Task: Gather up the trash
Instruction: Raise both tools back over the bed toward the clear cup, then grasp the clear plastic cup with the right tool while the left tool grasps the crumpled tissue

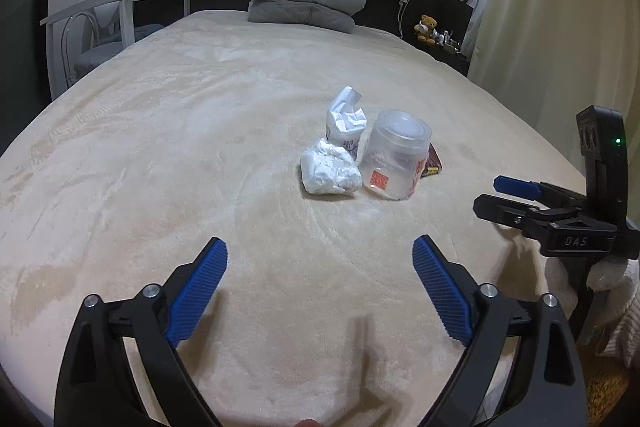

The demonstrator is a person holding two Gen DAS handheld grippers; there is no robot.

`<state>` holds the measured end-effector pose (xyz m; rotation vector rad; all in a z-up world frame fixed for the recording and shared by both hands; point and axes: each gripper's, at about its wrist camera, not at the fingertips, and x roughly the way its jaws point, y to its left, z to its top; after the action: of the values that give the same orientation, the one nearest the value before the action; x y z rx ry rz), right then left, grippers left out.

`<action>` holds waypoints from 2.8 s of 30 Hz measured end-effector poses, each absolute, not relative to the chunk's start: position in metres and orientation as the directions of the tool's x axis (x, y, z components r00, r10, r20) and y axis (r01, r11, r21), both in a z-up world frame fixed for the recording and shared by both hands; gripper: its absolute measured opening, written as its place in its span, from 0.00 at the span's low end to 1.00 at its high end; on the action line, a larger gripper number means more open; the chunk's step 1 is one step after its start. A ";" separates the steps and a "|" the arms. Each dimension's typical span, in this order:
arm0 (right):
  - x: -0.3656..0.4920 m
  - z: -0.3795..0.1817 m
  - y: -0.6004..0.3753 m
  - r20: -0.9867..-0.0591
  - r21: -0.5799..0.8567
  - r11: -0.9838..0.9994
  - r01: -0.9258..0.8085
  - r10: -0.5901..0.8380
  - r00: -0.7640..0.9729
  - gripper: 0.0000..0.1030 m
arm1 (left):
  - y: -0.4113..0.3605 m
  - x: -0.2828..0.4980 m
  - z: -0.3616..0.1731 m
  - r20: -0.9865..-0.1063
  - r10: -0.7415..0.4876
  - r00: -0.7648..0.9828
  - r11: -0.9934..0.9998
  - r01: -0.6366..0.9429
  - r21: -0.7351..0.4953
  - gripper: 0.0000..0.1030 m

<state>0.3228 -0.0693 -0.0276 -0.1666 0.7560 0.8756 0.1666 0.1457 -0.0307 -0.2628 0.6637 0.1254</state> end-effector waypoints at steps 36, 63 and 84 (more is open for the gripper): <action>0.336 -0.017 -0.009 -0.576 0.165 0.598 -0.785 0.704 0.415 0.61 | 0.206 0.207 -0.045 -0.603 0.053 0.796 0.919 -0.275 -0.282 0.94; 0.332 0.017 -0.107 -0.558 0.186 0.638 -0.748 0.695 0.454 0.61 | 0.148 0.290 -0.072 -0.712 0.033 0.701 0.971 -0.190 -0.143 0.81; 0.327 0.018 -0.132 -0.563 0.155 0.686 -0.711 0.653 0.507 0.61 | 0.133 0.268 -0.035 -0.663 0.060 0.746 0.973 -0.192 -0.129 0.52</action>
<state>0.3269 -0.1323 0.0177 -0.1003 0.6344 0.8243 0.2685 0.1326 -0.0351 -0.1944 0.7164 0.1387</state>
